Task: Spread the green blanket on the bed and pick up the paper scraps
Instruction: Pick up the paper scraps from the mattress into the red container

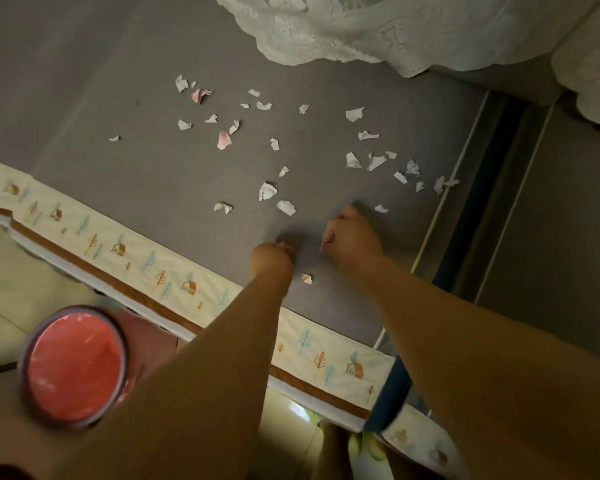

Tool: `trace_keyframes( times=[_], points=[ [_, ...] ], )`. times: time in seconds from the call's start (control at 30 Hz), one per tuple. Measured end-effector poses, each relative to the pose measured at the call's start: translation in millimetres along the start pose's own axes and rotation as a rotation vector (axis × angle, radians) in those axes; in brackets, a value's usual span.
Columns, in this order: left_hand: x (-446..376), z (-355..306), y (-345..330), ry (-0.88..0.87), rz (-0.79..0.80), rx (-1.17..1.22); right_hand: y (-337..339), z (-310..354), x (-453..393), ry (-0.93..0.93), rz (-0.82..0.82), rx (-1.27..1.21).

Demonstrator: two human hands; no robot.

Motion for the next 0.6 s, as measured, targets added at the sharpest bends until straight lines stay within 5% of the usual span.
trace_keyframes(
  times=[0.17, 0.47, 0.6],
  points=[
    [19, 12, -11, -0.263, -0.017, -0.289, -15, 11, -2, -0.054, 0.155, 0.049],
    [28, 11, -38, -0.271, 0.092, -0.314, -12, 2, 17, -0.134, -0.024, -0.266],
    [32, 19, 2, -0.143, 0.051, 0.125, -16, 35, 26, -0.123, 0.044, -0.442]
  ],
)
Point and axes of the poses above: each hand's wrist, its own x-axis away from the middle knuckle, its own y-axis out of the back of the hand, z = x × y, the point moved 3 cm from there along -x, towards the middle knuckle, and after that the axes turned 3 degrees about -x, right-handed, at the moved point
